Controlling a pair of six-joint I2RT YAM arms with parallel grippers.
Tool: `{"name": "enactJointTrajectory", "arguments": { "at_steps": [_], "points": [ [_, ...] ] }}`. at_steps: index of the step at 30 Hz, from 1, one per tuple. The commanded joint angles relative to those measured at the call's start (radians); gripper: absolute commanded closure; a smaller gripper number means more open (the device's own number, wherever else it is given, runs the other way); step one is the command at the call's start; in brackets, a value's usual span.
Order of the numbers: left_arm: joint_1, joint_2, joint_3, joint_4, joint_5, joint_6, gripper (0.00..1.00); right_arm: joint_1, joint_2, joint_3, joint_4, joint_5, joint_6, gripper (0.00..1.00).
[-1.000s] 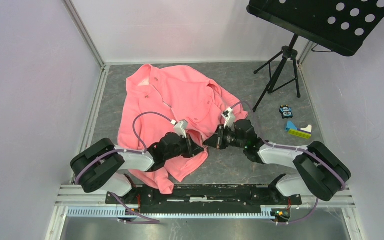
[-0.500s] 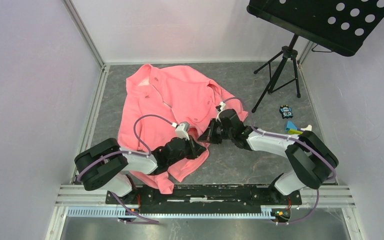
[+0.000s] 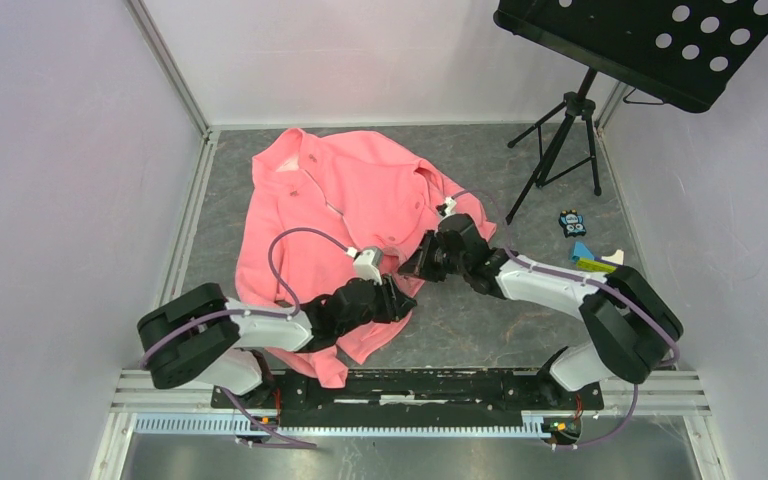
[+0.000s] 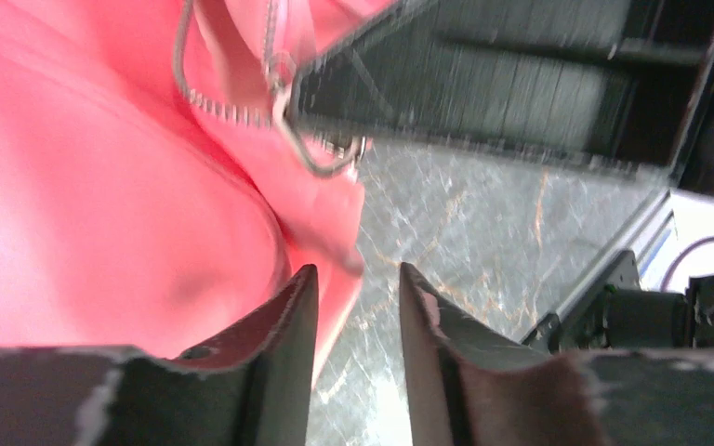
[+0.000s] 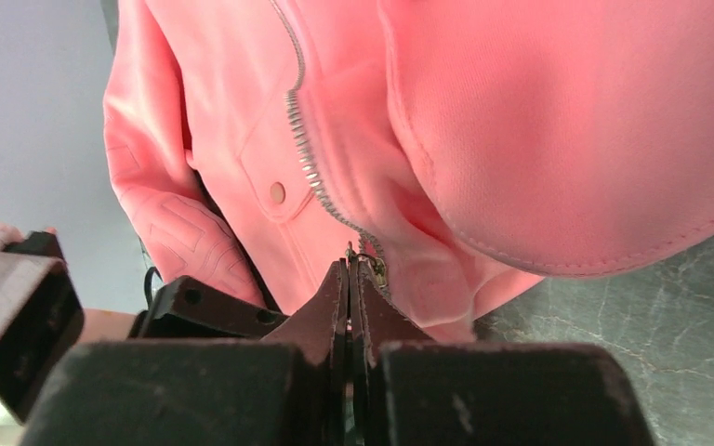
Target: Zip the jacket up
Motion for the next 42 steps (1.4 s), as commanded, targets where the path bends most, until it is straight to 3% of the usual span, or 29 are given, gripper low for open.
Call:
{"name": "enactJointTrajectory", "arguments": {
  "at_steps": [1,7,11,16,19,23,27,30,36,39,42],
  "points": [
    [-0.020,-0.137,-0.031,-0.124,0.040,0.082,0.48,-0.003,-0.104,-0.032,0.068,0.070,-0.109,1.00],
    [0.023,-0.408,-0.131,-0.219,0.096,0.038,0.12,-0.004,-0.164,-0.028,-0.017,0.104,-0.264,1.00],
    [0.067,-0.586,-0.138,-0.339,0.101,0.056,0.00,-0.005,-0.150,-0.019,-0.038,0.051,-0.318,1.00],
    [0.151,-0.670,-0.052,-0.499,0.080,0.141,0.00,-0.006,-0.135,-0.012,-0.029,-0.030,-0.335,0.96],
    [0.204,-0.655,-0.025,-0.492,0.102,0.143,0.00,-0.007,-0.128,-0.009,0.001,-0.076,-0.319,0.83],
    [0.250,-0.571,0.006,-0.461,0.146,0.105,0.00,-0.009,-0.087,-0.003,0.080,-0.171,-0.282,0.59],
    [0.272,-0.480,0.024,-0.413,0.211,0.088,0.00,-0.047,-0.041,0.032,0.087,-0.283,-0.368,0.51],
    [0.273,-0.450,0.040,-0.415,0.265,0.114,0.00,-0.089,-0.130,-0.020,0.084,-0.277,-0.512,0.46],
    [0.273,-0.377,0.088,-0.425,0.350,0.198,0.17,-0.095,-0.314,-0.129,0.023,-0.283,-0.801,0.43],
    [0.273,-0.321,0.120,-0.413,0.361,0.195,0.24,-0.090,-0.334,-0.233,0.107,-0.293,-0.751,0.57],
    [0.275,-0.276,0.143,-0.396,0.365,0.189,0.30,-0.043,-0.338,-0.349,0.295,-0.268,-0.693,0.58]
  ]
}}
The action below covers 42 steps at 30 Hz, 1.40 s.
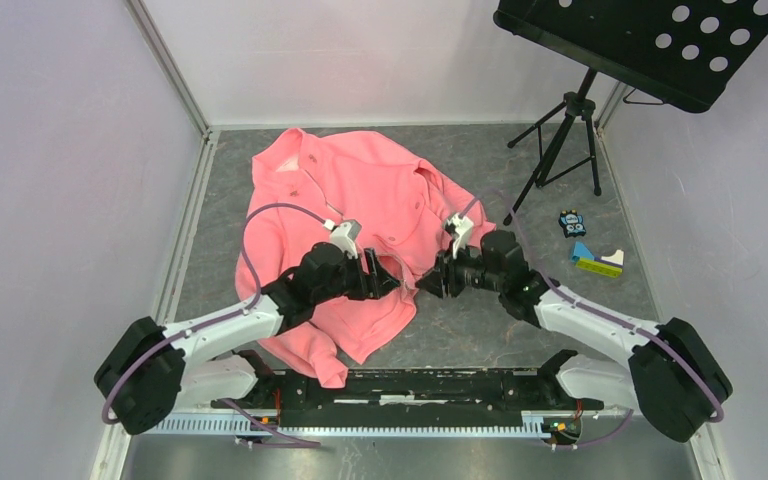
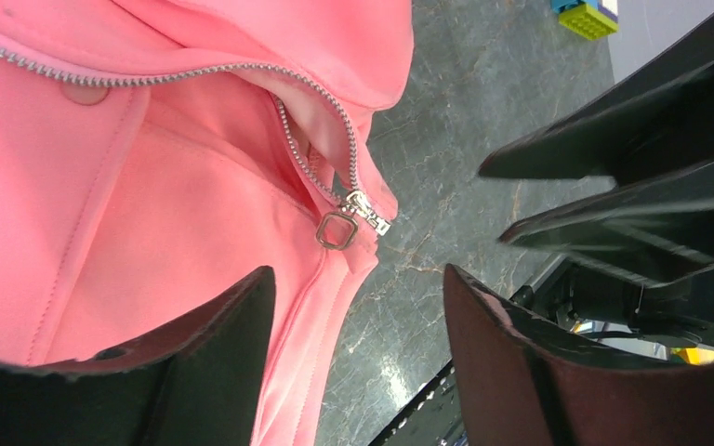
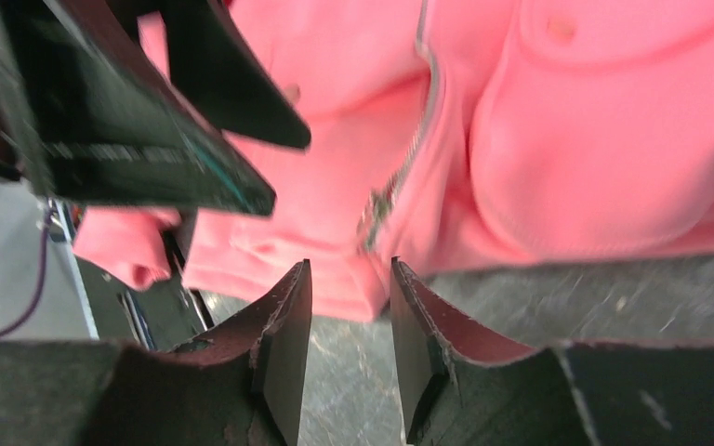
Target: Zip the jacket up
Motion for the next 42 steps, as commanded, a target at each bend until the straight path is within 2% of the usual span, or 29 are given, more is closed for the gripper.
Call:
{"name": "enactJointTrajectory", "arguments": {
  "at_steps": [1,3,5,8,10,14,16,18,22,25,27,36,42],
  "points": [
    [0.006,0.054,0.061,0.055,0.039,0.036,0.30,0.058,0.020,-0.144,0.206,0.028,0.009,0.56],
    [0.006,0.064,0.067,0.062,0.043,0.031,0.26,0.074,0.036,-0.177,0.253,0.120,0.088,0.48],
    [0.006,0.068,0.067,0.068,0.047,0.021,0.22,0.072,0.056,-0.217,0.304,0.212,0.243,0.40],
    [0.007,0.062,0.060,0.070,0.051,0.012,0.21,0.069,0.110,-0.288,0.498,0.202,0.466,0.37],
    [0.007,0.050,0.046,0.082,0.051,0.003,0.21,0.065,0.153,-0.338,0.682,0.175,0.578,0.37],
    [0.007,0.032,0.024,0.092,0.050,-0.014,0.21,0.062,0.267,-0.348,0.862,0.132,0.728,0.38],
    [0.007,0.025,0.017,0.092,0.051,-0.015,0.19,0.058,0.336,-0.365,1.025,0.116,0.819,0.43],
    [0.008,0.014,0.010,0.091,0.049,-0.016,0.14,0.059,0.402,-0.380,1.154,0.118,0.901,0.50],
    [0.010,-0.003,0.002,0.078,0.048,-0.010,0.10,0.059,0.496,-0.371,1.273,0.112,0.969,0.53],
    [0.013,-0.010,-0.003,0.070,0.045,-0.002,0.10,0.059,0.521,-0.358,1.251,0.137,0.950,0.52],
    [0.016,-0.010,-0.007,0.072,0.044,-0.003,0.14,0.059,0.530,-0.348,1.242,0.151,0.936,0.52],
    [0.023,-0.008,-0.012,0.074,0.050,0.001,0.27,0.057,0.559,-0.302,1.153,0.190,0.928,0.61],
    [0.027,-0.017,-0.016,0.075,0.049,0.003,0.28,0.056,0.533,-0.343,1.088,0.242,0.962,0.53]
  ]
}}
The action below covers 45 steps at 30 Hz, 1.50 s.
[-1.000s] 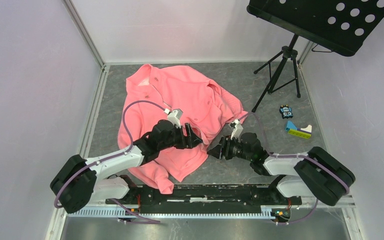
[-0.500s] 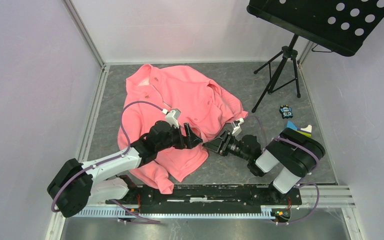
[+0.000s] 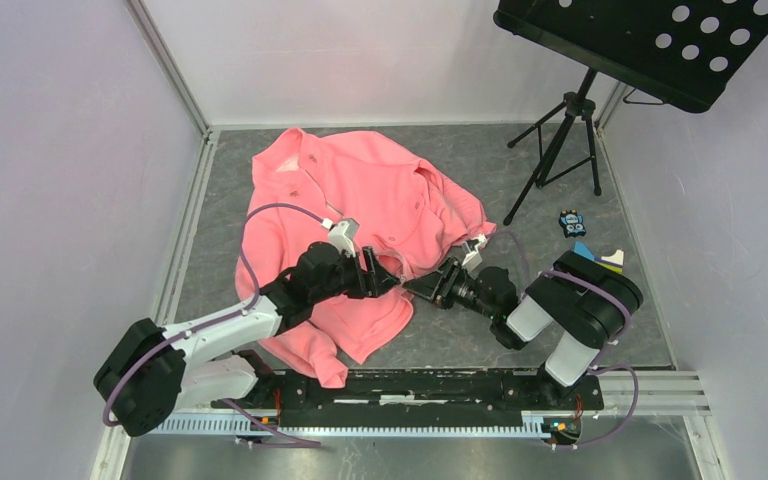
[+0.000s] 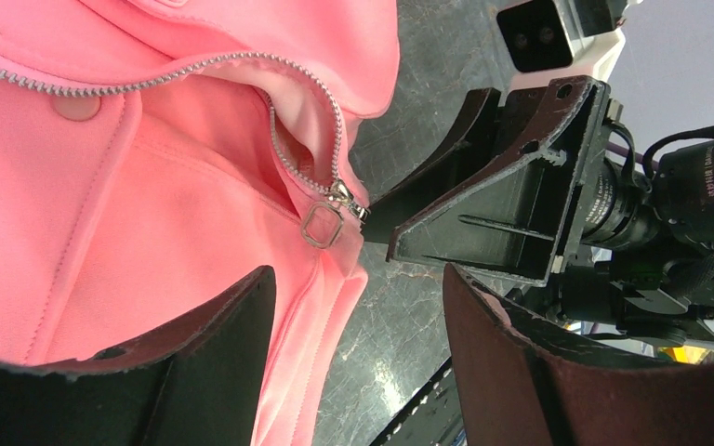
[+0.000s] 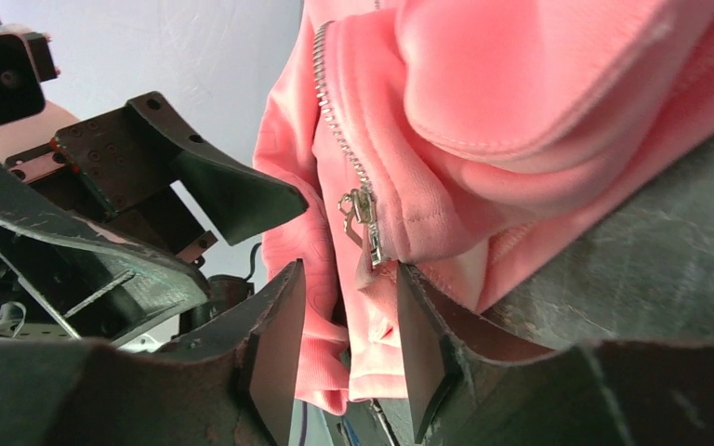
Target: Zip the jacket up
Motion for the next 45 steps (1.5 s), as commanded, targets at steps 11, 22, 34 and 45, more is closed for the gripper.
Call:
{"name": "enactJointTrajectory", "arguments": {
  "at_steps": [11,22,34,45],
  "points": [
    [0.010,-0.039,-0.014,0.033,0.042,-0.005,0.29,-0.010,0.095,-0.048,0.159,0.072,0.198,0.53],
    [0.011,-0.040,-0.011,0.022,0.044,0.000,0.29,-0.039,0.133,-0.034,0.181,0.037,0.164,0.51],
    [0.021,-0.007,0.001,0.032,0.060,-0.010,0.22,-0.058,0.148,0.009,0.214,-0.001,0.089,0.93],
    [0.046,0.060,0.121,-0.064,0.065,0.161,0.21,-0.173,0.014,0.131,-0.179,-0.300,-0.345,1.00]
  ]
}}
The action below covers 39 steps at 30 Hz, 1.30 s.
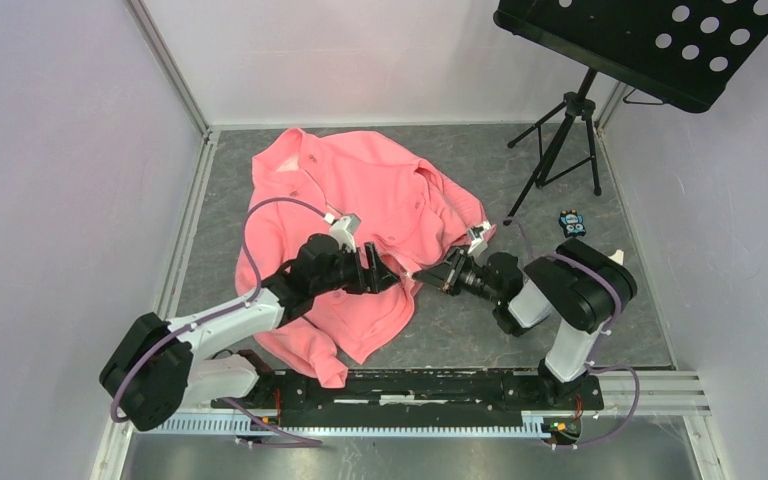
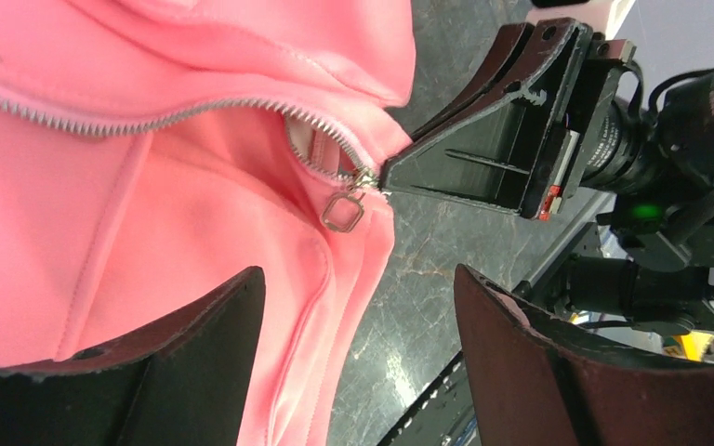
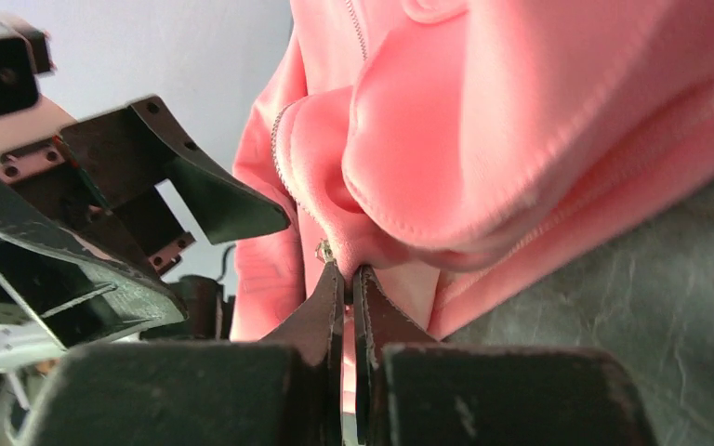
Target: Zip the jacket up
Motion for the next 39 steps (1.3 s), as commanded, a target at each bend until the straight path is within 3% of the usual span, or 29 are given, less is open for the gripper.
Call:
{"name": "enactJointTrajectory", "arguments": {
  "at_steps": [1,6,9,13,22,39],
  "points": [
    [-0.023,0.041,0.125,-0.072,-0.045,0.158,0.21,-0.025,-0.112,0.128,-0.317,-0.154,-0.324,1.00],
    [-0.130,0.096,0.247,-0.219,-0.308,0.232,0.24,-0.030,-0.229,0.193,-0.565,-0.129,-0.488,1.00],
    [-0.138,0.094,0.256,-0.211,-0.363,0.212,0.30,-0.034,-0.279,0.214,-0.623,-0.130,-0.517,1.00],
    [-0.156,0.106,0.266,-0.187,-0.370,0.205,0.45,-0.040,-0.344,0.220,-0.689,-0.110,-0.528,1.00],
    [-0.214,0.203,0.296,-0.132,-0.341,0.194,0.58,-0.048,-0.410,0.196,-0.706,-0.100,-0.507,1.00],
    [-0.234,0.316,0.322,-0.106,-0.364,0.203,0.57,-0.048,-0.430,0.156,-0.653,-0.120,-0.469,1.00]
  ]
}}
